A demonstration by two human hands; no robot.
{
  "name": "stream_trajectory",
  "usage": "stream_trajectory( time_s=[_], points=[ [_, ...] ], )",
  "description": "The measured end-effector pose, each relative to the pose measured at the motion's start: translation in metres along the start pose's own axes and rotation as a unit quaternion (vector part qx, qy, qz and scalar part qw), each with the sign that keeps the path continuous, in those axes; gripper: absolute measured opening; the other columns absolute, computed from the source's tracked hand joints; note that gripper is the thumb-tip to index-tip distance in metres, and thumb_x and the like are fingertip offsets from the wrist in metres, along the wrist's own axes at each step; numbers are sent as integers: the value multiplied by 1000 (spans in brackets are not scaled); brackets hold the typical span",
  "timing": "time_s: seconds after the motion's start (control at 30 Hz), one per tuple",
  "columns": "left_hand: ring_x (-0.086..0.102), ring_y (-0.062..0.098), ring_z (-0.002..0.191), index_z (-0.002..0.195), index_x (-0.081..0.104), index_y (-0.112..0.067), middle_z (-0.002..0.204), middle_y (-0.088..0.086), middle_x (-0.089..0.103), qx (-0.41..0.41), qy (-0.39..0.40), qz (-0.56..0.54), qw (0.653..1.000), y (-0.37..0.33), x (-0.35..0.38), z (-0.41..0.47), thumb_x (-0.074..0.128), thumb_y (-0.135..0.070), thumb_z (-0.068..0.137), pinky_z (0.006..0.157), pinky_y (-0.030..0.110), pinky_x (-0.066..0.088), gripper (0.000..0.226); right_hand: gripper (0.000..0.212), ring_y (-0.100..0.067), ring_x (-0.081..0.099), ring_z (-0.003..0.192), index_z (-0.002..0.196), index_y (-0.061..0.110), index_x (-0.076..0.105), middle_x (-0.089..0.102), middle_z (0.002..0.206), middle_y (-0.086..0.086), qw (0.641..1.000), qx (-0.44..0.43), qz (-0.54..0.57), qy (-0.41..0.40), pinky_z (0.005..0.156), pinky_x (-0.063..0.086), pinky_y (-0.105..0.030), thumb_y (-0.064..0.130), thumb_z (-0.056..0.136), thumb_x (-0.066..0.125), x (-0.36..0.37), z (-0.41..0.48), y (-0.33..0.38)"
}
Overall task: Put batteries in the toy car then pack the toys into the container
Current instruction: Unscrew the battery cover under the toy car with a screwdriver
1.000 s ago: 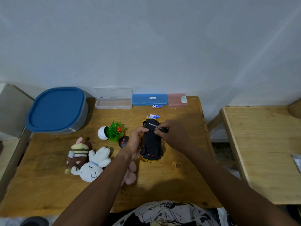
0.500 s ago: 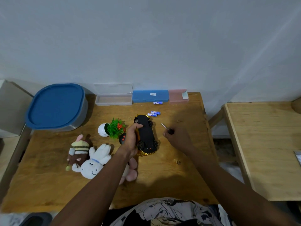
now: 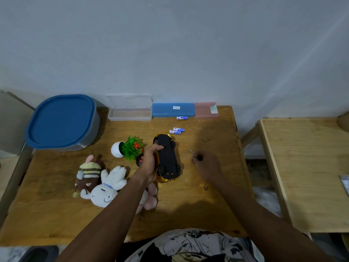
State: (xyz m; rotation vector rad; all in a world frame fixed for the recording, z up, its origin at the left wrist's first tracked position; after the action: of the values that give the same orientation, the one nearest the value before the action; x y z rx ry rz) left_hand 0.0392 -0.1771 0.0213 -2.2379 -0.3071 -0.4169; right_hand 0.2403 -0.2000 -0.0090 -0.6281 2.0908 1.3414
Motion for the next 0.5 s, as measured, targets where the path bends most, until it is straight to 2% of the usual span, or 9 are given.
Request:
stream_trajectory(
  time_s=[0.17, 0.33, 0.5],
  points=[
    [65, 29, 80, 114, 66, -5, 93, 15, 69, -6, 1, -8, 1000, 2, -1, -1, 43, -24, 93, 72, 37, 54, 36, 9, -12, 64, 77, 88, 21, 74, 69, 80, 6, 999, 7, 6, -34, 71, 57, -38, 23, 81, 68, -5, -2, -2],
    [65, 29, 79, 118, 64, -3, 94, 15, 68, -12, 15, -15, 1000, 2, -2, -2, 41, -24, 93, 69, 36, 57, 40, 11, -11, 62, 79, 91, 25, 71, 68, 85, 9, 997, -13, -66, -43, 68, 56, -33, 29, 81, 71, -9, -6, -2],
    [65, 30, 77, 115, 66, -2, 94, 16, 68, -13, 29, -19, 999, 3, -3, -3, 39, -25, 92, 67, 37, 56, 42, 17, -11, 63, 80, 92, 23, 71, 68, 87, 7, 997, -22, -63, -39, 71, 58, -35, 30, 77, 76, -9, -5, -6]
  ],
)
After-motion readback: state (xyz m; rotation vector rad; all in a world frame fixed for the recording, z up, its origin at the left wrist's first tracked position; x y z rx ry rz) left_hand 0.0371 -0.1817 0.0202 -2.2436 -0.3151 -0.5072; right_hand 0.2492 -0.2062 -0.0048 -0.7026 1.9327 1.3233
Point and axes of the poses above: each hand's wrist, its own z-axis towards the middle knuckle, its own x-axis out of the palm, y = z × x, the point moved 1 cm from there along z, towards the middle knuckle
